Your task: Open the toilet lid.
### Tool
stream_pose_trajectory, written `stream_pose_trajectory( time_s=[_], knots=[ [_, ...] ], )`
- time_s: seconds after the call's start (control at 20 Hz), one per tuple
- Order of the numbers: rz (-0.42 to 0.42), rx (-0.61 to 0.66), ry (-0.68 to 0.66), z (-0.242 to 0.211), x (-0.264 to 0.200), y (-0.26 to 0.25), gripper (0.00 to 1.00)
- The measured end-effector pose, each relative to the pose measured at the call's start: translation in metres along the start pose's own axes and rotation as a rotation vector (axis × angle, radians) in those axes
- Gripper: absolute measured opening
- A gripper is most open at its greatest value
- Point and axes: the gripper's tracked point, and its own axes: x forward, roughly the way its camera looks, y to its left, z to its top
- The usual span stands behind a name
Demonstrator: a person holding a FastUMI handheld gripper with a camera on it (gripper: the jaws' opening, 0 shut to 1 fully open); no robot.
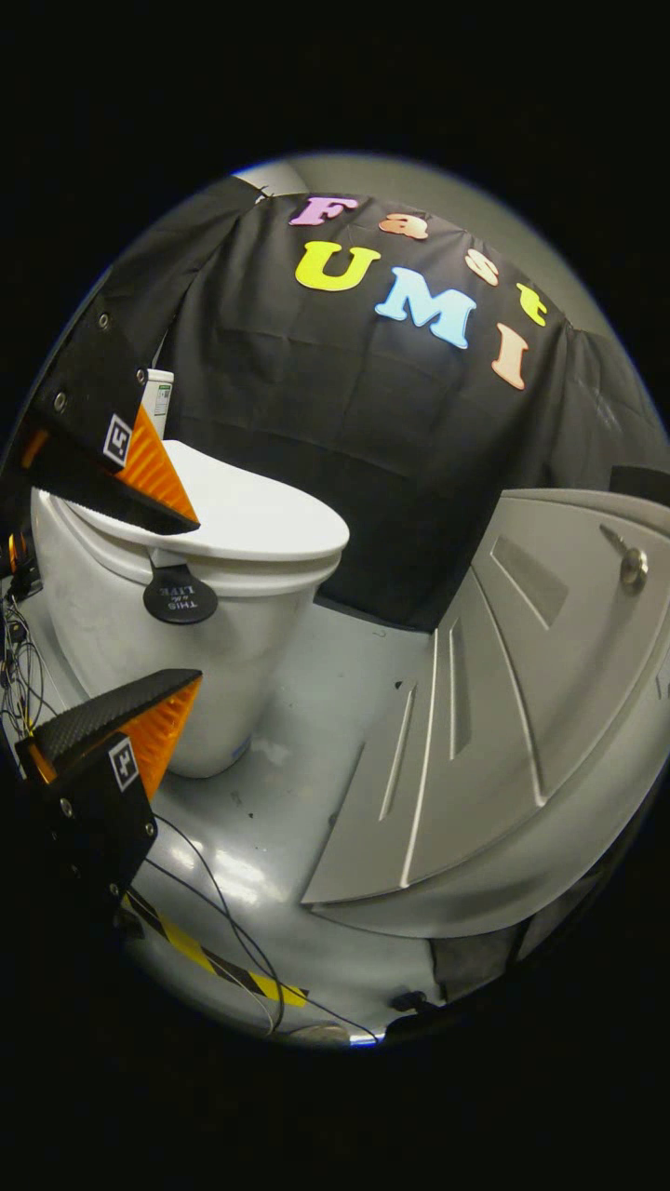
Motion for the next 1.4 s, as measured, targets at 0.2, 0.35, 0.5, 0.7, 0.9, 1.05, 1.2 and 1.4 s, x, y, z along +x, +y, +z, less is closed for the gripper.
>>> stream_pose_trajectory(
  time_s=[0.2,0.35,0.5,0.7,0.9,1.05,1.2,1.4],
  knots=[
    [0.006,0.057,0.010,-0.003,0.004,-0.003,0.71],
    [0.044,0.108,0.003,0.002,0.007,0.004,0.61],
    [0.056,0.120,0.011,0.002,0.015,0.007,0.54],
    [0.071,0.111,0.020,0.004,0.019,0.010,0.30],
    [0.107,0.166,0.025,0.006,0.016,0.013,0.12],
    [0.094,0.160,0.018,0.006,0.018,0.013,0.04],
    [0.066,0.129,0.032,0.006,0.017,0.016,0.04],
    [0.008,0.048,0.072,0.007,0.014,0.020,0.00]
  ],
)
